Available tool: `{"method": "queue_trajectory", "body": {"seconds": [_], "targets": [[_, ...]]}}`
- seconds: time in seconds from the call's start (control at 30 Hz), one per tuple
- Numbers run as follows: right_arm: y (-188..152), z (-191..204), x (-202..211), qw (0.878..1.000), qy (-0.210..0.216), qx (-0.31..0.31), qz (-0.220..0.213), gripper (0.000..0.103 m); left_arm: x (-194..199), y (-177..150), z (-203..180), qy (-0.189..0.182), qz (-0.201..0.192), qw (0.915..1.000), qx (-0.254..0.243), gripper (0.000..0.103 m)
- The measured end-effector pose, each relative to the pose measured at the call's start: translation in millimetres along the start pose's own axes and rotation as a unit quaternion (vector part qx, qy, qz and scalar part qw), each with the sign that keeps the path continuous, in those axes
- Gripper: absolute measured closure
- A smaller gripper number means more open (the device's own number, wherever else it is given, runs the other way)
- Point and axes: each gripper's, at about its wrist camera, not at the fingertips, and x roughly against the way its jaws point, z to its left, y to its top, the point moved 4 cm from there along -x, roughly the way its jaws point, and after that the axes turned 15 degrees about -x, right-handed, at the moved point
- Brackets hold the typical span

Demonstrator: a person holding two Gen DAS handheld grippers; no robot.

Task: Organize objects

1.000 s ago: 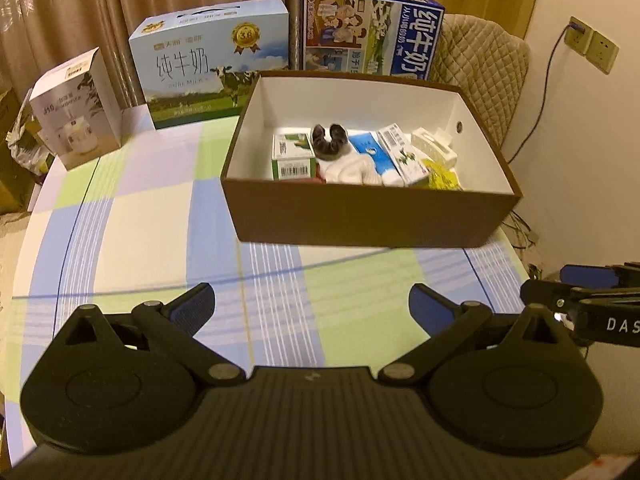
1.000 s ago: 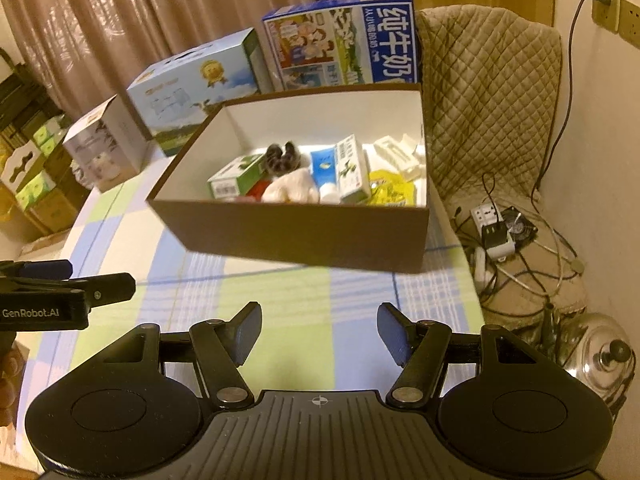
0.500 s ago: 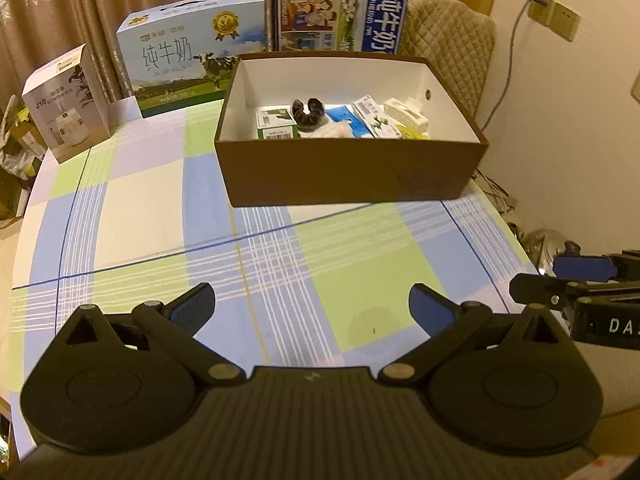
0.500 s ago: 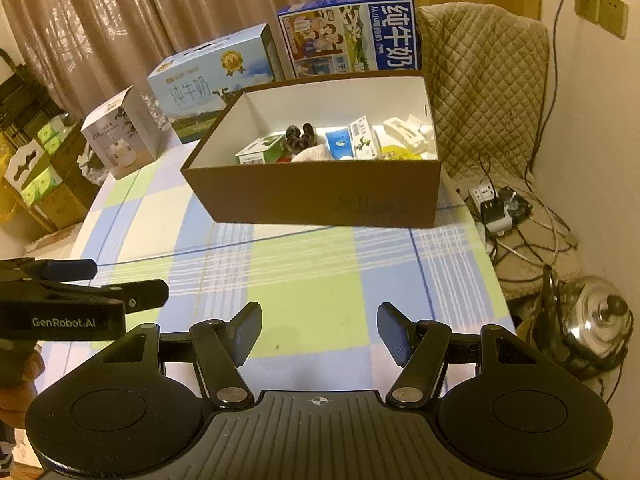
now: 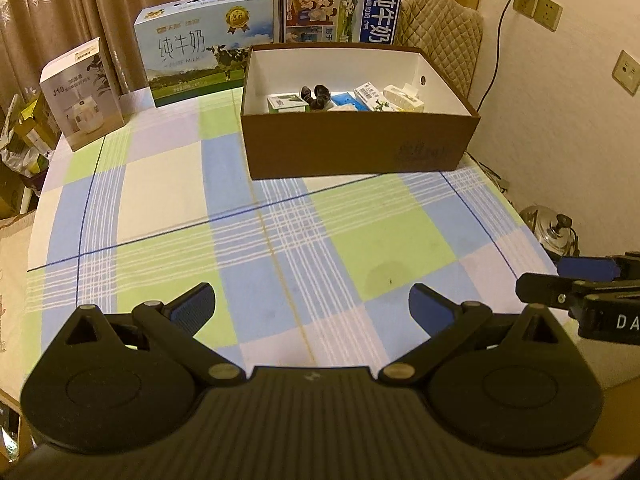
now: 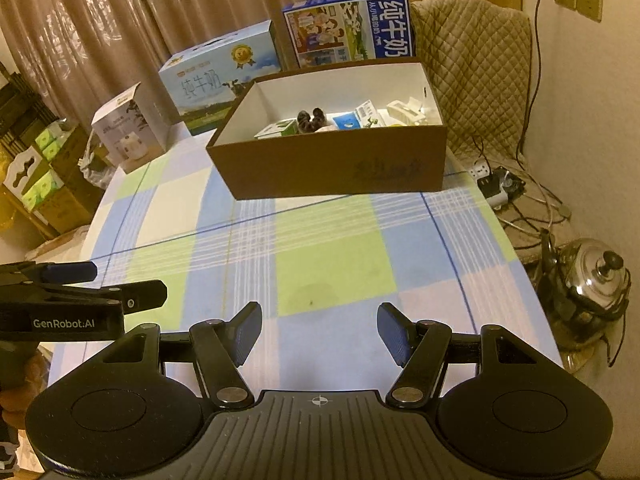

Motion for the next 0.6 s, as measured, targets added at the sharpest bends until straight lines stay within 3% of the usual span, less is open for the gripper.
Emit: {"method": "queue_trajectory", "body": {"seconds": [0.6], "targets": [[-30,10,19,1.000,-0.005,-0.014,-0.011,0.042,25,-23,-1,-0.010,-0.013,0.9998,-0.007,0.001]]}}
